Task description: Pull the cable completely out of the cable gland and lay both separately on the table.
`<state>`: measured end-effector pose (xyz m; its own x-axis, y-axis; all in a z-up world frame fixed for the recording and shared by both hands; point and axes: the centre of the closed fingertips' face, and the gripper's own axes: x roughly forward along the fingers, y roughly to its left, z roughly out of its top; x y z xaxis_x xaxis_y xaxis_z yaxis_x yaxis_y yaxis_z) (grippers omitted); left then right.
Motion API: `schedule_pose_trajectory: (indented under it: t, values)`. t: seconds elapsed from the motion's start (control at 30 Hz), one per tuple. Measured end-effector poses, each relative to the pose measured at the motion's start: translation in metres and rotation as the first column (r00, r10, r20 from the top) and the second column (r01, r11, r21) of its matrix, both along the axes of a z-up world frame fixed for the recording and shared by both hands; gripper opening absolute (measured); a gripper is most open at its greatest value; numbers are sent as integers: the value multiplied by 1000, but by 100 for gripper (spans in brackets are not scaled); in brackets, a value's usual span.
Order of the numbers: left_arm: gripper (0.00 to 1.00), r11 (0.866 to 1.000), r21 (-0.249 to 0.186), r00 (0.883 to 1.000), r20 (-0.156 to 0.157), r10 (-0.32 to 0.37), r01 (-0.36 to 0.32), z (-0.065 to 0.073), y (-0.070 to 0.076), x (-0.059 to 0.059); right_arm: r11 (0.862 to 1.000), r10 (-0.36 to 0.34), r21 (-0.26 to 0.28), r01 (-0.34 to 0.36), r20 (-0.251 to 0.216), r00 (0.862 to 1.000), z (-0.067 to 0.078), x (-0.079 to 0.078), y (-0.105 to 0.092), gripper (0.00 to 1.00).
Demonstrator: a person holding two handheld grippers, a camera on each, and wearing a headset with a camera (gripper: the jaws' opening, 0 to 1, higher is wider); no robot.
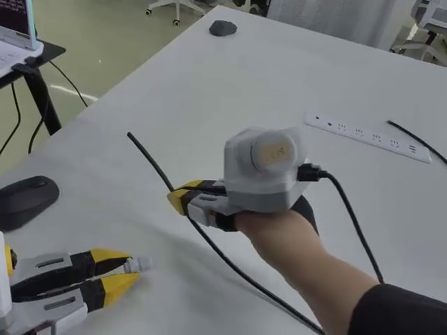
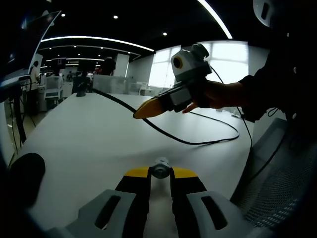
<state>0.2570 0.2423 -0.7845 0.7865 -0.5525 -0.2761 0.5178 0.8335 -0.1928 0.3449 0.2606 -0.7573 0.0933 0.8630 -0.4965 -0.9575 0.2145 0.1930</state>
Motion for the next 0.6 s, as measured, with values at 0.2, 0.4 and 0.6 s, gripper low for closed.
schedule_pose_trajectory:
  t: [0.2,0.4,0.6]
  values:
    - [15,1000,11,1000,4,22,-22,-9,1,0,999,6,-46,-6,6,1000,-24,-6,7,0]
    - [16,999,28,999,-1,46,-46,-16,5,1,996,-14,-83,15,12,1000,-41,-3,10,0]
    - [16,998,27,998,3,56,-56,-21,2,1,993,17,-115,-9,68,998,-51,-4,11,0]
